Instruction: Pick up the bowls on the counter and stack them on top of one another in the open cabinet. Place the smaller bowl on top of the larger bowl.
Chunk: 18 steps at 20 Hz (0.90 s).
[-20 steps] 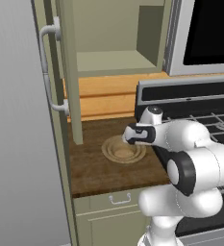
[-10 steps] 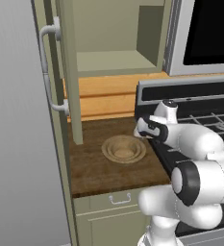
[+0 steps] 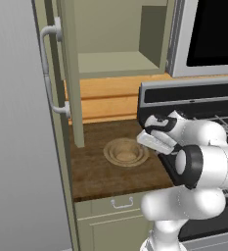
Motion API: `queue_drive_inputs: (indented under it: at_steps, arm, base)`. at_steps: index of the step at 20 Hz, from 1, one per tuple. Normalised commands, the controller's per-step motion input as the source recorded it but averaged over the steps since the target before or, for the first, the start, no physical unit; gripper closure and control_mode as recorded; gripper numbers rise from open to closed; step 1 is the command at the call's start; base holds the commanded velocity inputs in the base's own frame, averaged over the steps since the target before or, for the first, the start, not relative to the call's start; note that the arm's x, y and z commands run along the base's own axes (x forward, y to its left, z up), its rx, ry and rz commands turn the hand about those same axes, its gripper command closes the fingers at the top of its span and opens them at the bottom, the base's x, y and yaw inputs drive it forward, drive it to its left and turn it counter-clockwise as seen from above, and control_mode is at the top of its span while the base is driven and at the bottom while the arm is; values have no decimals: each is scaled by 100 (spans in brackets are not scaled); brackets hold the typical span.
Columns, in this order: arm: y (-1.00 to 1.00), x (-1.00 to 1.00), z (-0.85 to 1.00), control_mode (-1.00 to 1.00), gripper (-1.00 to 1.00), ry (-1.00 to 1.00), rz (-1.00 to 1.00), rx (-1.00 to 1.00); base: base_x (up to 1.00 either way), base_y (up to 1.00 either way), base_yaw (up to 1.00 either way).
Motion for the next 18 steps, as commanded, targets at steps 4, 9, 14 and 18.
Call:
queue_drive_inputs:
  at_steps: [4, 9, 14, 18]
  arm:
    - [20, 1, -15, -100, -100, 0, 0, 9]
    - [35, 10, -18, -100, -100, 0, 0, 1]
    - [27, 3, -17, -100, 100, 0, 0, 0]
    - [0, -3, 1, -100, 100, 0, 0, 3]
  base:
    - [0, 0, 0]
    - [0, 0, 0]
    - [0, 0, 0]
    - [0, 0, 0]
